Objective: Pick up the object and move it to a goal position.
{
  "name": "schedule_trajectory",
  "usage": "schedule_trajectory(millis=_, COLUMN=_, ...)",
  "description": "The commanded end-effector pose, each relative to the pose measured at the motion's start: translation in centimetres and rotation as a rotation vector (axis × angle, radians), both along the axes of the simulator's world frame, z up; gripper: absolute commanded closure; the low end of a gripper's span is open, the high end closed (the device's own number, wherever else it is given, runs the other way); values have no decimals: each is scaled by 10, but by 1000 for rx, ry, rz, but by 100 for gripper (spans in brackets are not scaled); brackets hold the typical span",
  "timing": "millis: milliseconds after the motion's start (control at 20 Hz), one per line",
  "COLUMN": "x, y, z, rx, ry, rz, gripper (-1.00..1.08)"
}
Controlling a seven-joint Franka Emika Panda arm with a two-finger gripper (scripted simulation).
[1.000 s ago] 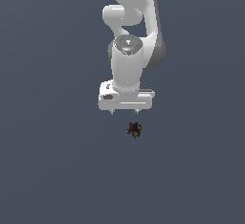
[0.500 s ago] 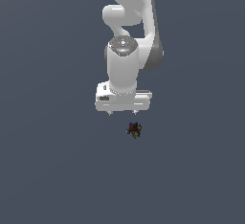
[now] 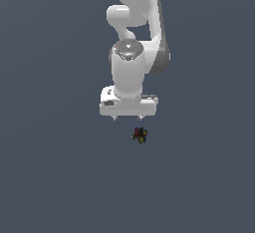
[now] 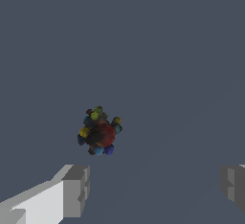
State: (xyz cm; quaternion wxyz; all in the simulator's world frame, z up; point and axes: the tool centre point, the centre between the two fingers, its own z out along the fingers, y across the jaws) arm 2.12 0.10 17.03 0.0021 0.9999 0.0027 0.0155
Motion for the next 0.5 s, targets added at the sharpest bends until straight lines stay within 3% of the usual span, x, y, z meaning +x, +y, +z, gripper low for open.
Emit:
schedule_trajectory(millis=0, x=0, y=3, z=-5, rx=1, ry=2, rz=-19, gripper=-92)
schedule_trajectory(millis=450, x=2, y=23, z=-34, rx=8, ry=12, rz=-148, gripper=-92)
